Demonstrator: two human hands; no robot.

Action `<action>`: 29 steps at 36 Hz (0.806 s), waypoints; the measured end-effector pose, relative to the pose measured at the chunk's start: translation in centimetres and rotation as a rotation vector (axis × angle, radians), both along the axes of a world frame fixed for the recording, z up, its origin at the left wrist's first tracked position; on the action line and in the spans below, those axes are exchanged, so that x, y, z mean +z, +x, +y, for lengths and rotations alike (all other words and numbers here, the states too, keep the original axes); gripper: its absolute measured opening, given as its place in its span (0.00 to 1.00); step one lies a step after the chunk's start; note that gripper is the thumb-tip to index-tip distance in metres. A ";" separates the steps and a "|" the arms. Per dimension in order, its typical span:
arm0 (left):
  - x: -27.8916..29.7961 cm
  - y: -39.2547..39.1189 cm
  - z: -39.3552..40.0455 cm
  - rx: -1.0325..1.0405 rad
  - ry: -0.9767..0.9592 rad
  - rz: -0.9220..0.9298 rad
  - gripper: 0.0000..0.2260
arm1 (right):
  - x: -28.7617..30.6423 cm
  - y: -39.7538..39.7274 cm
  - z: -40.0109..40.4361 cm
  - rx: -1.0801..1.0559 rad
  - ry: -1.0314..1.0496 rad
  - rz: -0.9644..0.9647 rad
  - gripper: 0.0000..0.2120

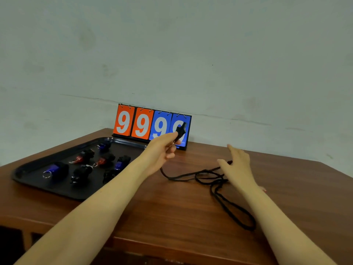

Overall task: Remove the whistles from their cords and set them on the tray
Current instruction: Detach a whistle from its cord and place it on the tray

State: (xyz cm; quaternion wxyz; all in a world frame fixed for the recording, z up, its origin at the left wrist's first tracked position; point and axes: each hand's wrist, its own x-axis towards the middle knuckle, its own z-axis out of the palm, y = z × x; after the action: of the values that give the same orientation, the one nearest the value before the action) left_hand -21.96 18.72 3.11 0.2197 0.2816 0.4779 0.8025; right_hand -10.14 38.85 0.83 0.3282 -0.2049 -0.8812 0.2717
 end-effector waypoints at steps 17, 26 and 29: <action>1.0 1.4 0.1 -0.303 0.232 -0.218 0.09 | -2.9 -3.7 -6.4 0.691 0.266 -0.330 0.07; 0.5 -0.2 -0.4 -0.043 0.154 -0.182 0.06 | -1.8 -3.1 -4.9 0.516 -0.636 0.017 0.16; 0.0 -1.0 -0.4 0.092 0.112 -0.136 0.04 | -0.7 -2.4 -3.7 0.494 -0.821 0.185 0.19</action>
State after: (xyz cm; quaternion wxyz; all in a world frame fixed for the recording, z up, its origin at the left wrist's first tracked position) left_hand -22.92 18.31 3.09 0.1986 0.2158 0.4288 0.8545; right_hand -12.51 35.19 0.15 0.2226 -0.0773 -0.6906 0.6838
